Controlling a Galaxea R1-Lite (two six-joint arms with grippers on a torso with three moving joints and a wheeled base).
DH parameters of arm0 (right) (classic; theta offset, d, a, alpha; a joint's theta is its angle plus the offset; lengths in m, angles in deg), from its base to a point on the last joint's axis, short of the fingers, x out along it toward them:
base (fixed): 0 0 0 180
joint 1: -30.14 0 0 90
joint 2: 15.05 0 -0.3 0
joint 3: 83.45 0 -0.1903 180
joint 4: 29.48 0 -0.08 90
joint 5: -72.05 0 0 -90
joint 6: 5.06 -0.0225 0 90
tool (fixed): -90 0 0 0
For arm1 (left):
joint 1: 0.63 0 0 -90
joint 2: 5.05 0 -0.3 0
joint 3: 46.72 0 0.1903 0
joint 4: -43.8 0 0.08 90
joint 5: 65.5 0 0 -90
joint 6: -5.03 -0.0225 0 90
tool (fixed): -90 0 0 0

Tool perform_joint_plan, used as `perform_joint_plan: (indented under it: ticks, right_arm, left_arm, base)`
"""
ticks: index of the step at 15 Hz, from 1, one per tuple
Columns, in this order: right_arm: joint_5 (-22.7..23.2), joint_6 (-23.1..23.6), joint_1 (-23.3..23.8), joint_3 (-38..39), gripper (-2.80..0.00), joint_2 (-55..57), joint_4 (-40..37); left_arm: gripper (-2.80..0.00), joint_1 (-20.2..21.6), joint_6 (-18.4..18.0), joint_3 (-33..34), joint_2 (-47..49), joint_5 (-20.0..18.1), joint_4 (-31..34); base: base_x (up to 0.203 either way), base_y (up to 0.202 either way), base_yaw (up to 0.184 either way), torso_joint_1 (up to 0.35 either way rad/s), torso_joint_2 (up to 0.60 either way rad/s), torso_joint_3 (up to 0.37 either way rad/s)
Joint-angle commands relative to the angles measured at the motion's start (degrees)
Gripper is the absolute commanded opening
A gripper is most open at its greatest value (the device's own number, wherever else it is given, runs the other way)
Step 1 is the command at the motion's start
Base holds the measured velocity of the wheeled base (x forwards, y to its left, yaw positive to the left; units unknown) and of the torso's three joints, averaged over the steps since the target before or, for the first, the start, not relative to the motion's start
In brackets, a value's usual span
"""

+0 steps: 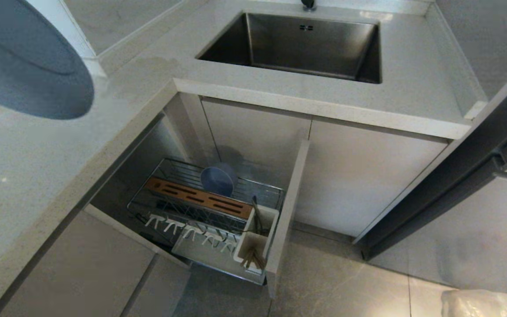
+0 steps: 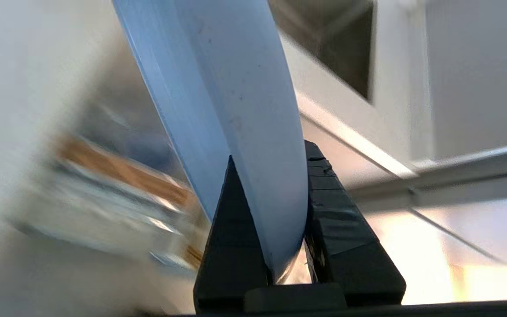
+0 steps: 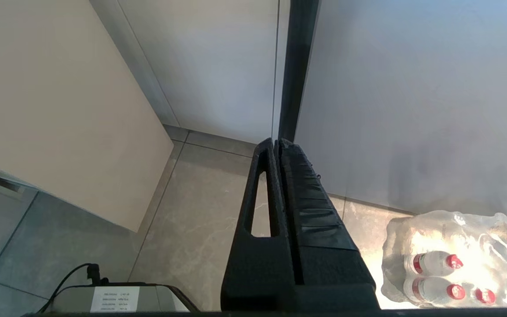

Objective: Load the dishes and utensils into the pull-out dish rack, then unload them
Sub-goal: Take the plate out of the cupboard

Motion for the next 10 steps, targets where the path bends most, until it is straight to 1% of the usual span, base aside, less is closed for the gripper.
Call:
perform_joint_plan:
  ticks: [1, 2, 4, 7, 8, 10]
  right_arm:
    - [0.0, 0.0, 0.0, 0.0, -2.8, 0.02, 0.02]
    - [0.0, 0.0, 0.0, 0.0, -2.8, 0.03, 0.02]
    - [0.0, 0.0, 0.0, 0.0, -2.8, -0.04, 0.02]
    - [0.0, 0.0, 0.0, 0.0, -2.8, -0.01, 0.02]
    - [0.0, 0.0, 0.0, 0.0, -2.8, -0.05, 0.02]
    - [0.0, 0.0, 0.0, 0.0, -2.8, -0.01, 0.02]
  left_arm:
    - [-2.8, 6.0, -5.93, -1.76, -2.27, -0.64, 0.08]
    - [-2.8, 9.98, -10.53, -2.94, -1.96, -1.01, 0.03]
    - [-2.8, 17.22, -20.9, -4.38, -1.28, -1.57, 0.08]
    - [-2.8, 28.54, -35.06, -4.27, 0.06, -1.92, 0.23]
    - [-2.8, 32.3, -40.34, -3.56, 0.37, -2.18, 0.27]
    - [-2.8, 41.5, -51.61, -1.56, 0.87, -4.88, 0.6]
  base:
    - [0.0, 0.0, 0.0, 0.0, 0.0, 0.0]
    - [0.0, 0.0, 0.0, 0.0, 0.0, 0.0]
    - [0.0, 0.0, 0.0, 0.0, 0.0, 0.0]
    - [0.0, 0.0, 0.0, 0.0, 0.0, 0.0]
    - [0.0, 0.0, 0.0, 0.0, 0.0, 0.0]
    - [0.0, 0.0, 0.0, 0.0, 0.0, 0.0]
